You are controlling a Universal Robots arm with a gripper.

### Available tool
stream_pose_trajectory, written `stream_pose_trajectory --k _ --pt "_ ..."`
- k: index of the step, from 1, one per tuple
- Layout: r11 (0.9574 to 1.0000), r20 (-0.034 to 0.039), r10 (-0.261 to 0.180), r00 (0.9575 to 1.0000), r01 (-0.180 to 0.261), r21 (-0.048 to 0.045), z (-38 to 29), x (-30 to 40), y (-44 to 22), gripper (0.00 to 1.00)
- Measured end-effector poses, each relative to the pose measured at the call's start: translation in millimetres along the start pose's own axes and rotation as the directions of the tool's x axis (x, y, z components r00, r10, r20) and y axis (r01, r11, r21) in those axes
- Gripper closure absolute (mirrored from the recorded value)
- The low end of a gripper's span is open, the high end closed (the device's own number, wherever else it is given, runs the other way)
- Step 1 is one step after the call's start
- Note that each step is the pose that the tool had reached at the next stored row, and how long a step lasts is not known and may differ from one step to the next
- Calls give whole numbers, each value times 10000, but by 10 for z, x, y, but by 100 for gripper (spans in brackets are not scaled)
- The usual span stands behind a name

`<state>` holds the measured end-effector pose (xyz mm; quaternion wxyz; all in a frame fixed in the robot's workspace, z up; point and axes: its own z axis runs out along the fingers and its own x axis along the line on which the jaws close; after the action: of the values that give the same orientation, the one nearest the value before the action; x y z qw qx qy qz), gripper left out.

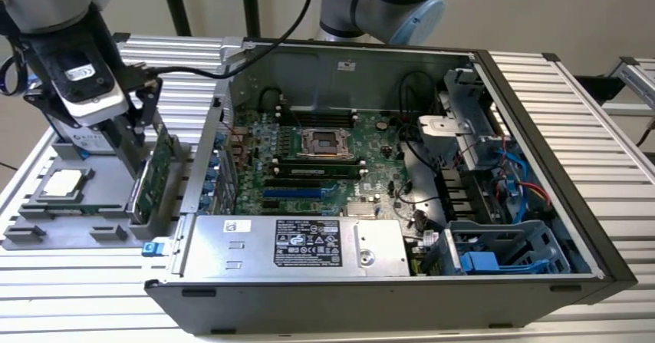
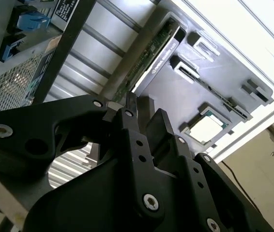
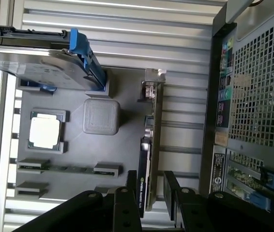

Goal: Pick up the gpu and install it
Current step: 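Pick up the gpu and move the gpu toward the slot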

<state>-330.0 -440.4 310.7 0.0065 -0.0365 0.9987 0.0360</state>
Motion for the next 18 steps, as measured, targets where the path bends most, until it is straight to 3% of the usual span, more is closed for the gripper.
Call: stream_pose_trajectory --k 18 --pt "9999 -21 -115 9999 115 -4 83 1 -6 0"
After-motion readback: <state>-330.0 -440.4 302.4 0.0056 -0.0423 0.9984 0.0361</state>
